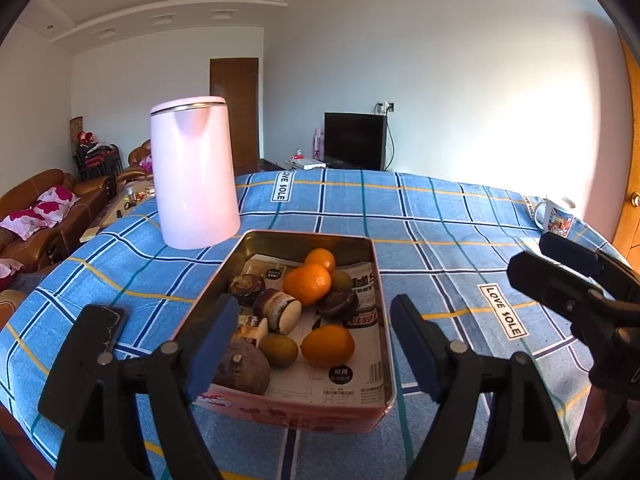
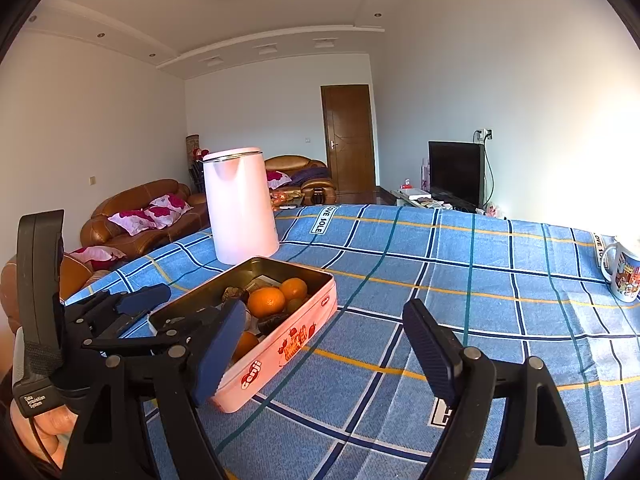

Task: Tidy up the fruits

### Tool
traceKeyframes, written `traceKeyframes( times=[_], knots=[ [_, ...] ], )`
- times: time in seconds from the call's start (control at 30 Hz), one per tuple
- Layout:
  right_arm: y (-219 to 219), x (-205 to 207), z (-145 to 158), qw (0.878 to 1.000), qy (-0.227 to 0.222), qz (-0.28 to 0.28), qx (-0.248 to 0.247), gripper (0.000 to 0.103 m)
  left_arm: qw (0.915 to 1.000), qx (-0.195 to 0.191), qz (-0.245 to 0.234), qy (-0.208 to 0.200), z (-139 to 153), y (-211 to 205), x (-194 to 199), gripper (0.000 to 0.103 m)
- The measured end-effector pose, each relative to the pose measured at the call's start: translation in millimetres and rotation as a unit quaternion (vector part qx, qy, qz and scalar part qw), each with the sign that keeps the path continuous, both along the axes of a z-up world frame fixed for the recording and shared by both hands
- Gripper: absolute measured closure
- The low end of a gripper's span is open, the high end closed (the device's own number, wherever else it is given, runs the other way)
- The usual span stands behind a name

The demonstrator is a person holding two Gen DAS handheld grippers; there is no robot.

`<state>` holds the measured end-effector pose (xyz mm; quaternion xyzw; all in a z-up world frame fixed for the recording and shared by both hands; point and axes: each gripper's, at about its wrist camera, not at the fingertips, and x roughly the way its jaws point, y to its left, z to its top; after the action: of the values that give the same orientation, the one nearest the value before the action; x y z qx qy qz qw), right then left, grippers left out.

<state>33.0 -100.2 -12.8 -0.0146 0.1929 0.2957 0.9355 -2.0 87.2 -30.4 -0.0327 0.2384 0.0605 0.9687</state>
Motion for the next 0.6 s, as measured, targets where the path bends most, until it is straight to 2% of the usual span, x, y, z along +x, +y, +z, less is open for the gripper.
traceKeyframes(
  times=[0.1, 0.43, 0.6],
  knots=[
    [-0.1, -0.1, -2.0, 1.000, 0.002, 0.000, 0.000, 0.021, 1.0000, 0.001, 0.000, -0.001, -0.4, -0.9, -0.6, 0.014],
    [-3.6, -2.6, -3.0, 1.000, 0.000, -0.001, 0.001, 0.021, 0.9999, 0.005, 0.002, -0.009, 2.4, -4.7, -3.8, 0.003],
    [-6.4, -5.0, -1.7, 1.000, -0.007, -0.004, 0.002, 0.021, 0.9999, 0.007, 0.002, -0.012, 6.4, -6.4, -5.6, 0.001]
  ],
)
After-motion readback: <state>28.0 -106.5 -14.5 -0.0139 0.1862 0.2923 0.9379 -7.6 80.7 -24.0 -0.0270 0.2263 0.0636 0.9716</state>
